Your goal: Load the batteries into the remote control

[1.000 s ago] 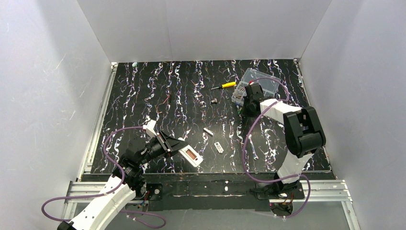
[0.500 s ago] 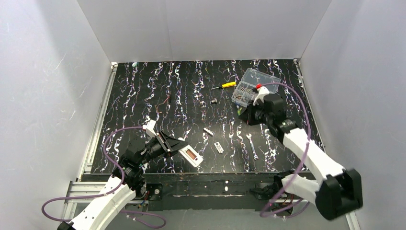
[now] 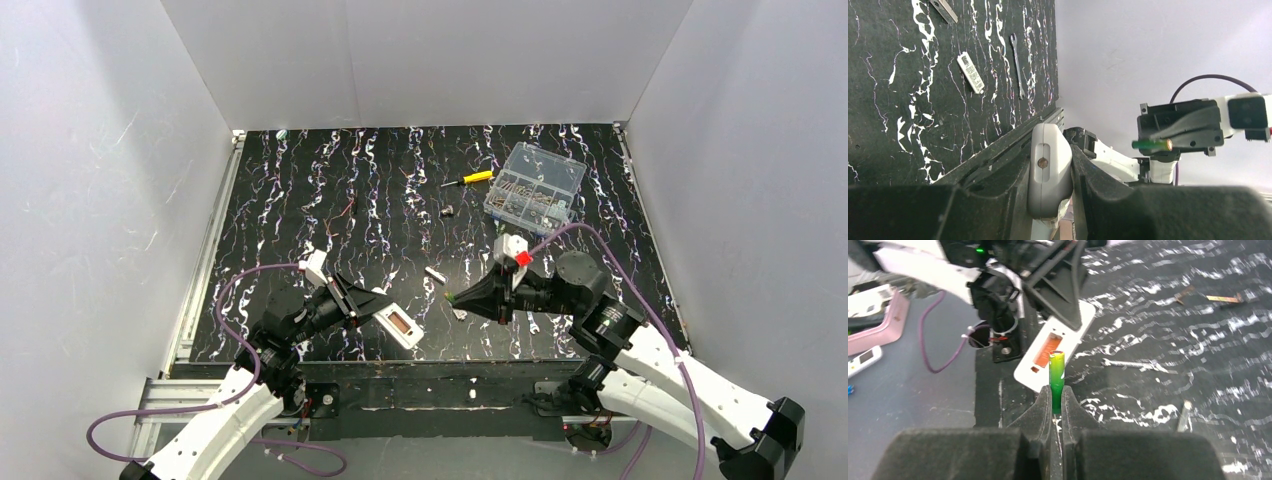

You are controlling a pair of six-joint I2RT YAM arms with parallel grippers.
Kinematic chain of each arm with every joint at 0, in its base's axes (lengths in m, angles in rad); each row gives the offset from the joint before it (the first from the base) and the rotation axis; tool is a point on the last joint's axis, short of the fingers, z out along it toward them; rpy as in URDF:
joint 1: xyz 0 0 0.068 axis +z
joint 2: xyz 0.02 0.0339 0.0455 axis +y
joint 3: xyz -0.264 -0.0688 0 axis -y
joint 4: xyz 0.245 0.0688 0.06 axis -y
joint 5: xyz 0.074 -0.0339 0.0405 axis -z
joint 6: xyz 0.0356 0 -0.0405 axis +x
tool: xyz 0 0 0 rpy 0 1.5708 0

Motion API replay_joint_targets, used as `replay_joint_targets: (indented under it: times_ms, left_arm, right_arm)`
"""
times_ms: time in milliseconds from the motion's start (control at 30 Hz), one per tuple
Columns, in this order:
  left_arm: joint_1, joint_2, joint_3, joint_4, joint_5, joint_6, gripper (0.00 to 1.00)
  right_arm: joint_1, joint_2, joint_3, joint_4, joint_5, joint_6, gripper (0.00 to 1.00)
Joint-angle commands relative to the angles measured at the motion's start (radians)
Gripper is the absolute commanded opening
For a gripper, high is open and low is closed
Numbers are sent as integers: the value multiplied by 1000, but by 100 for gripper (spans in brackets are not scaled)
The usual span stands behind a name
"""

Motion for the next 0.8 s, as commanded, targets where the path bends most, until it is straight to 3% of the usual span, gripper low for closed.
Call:
replay_joint_targets:
  times_ms: [0,267,767]
  left_arm:
    - [-5,-12,49,68,36,37,0]
    - [-4,-22,91,88,96,140,0]
    - [-4,-17,427,-257,348,632,0]
  right_arm:
    - [43,-36,-38,126,-174,-119,1]
    - [111,-50,-55,120,-260,-330,1]
    - [120,-36,-6,43,-236,-370,1]
